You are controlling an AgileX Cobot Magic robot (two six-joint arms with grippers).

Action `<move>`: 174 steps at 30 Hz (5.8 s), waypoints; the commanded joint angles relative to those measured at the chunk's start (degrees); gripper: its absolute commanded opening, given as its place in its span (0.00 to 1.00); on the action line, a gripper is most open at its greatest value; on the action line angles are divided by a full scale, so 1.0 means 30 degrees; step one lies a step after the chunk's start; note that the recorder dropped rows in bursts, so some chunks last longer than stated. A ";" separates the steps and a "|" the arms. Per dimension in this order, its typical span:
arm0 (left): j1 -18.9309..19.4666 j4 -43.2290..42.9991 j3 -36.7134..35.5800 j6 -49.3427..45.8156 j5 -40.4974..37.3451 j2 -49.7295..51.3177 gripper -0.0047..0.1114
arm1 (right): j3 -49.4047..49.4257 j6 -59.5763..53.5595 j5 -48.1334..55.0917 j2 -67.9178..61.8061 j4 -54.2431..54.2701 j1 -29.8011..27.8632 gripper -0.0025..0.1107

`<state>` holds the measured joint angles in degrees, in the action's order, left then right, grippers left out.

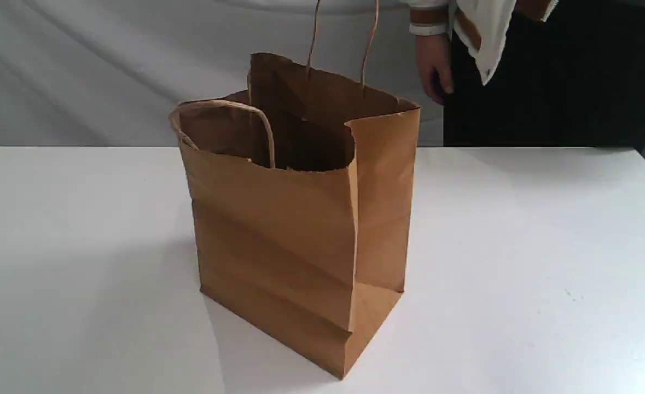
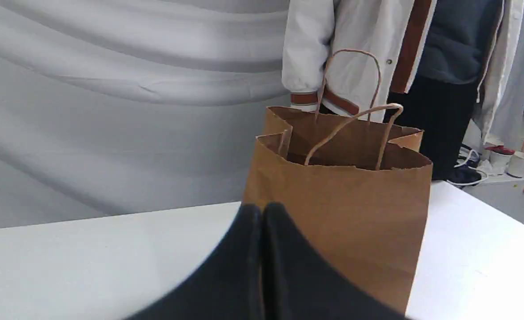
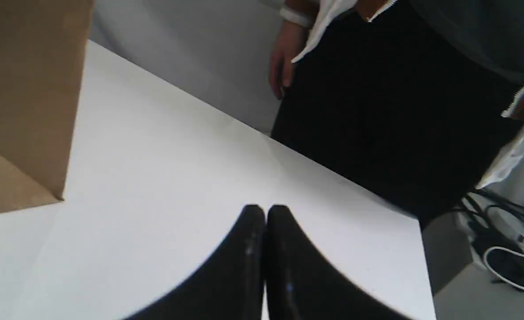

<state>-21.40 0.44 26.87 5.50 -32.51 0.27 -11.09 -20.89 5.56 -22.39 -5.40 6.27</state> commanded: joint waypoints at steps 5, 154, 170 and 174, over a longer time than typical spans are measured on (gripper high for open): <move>0.0050 0.0066 -0.0069 0.0020 0.0280 -0.0089 0.04 | 0.1126 0.0030 0.2281 0.3509 0.0445 -0.0360 0.02; 0.6483 0.1082 -0.8957 0.1089 0.9739 -0.0089 0.04 | 0.3696 0.0030 0.2521 0.7463 0.1166 -0.1165 0.02; 0.6483 0.1082 -0.8957 0.1089 0.9739 -0.0089 0.04 | 0.3696 0.0030 0.2521 0.7463 0.1210 -0.1165 0.02; 0.6483 0.1082 -0.8957 0.1089 0.9739 -0.0089 0.04 | 0.3696 0.0030 0.2521 0.7463 0.1210 -0.1165 0.02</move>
<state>-2.08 3.87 0.30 8.97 -3.78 0.15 -0.21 -20.89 13.21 -0.35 -2.20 2.89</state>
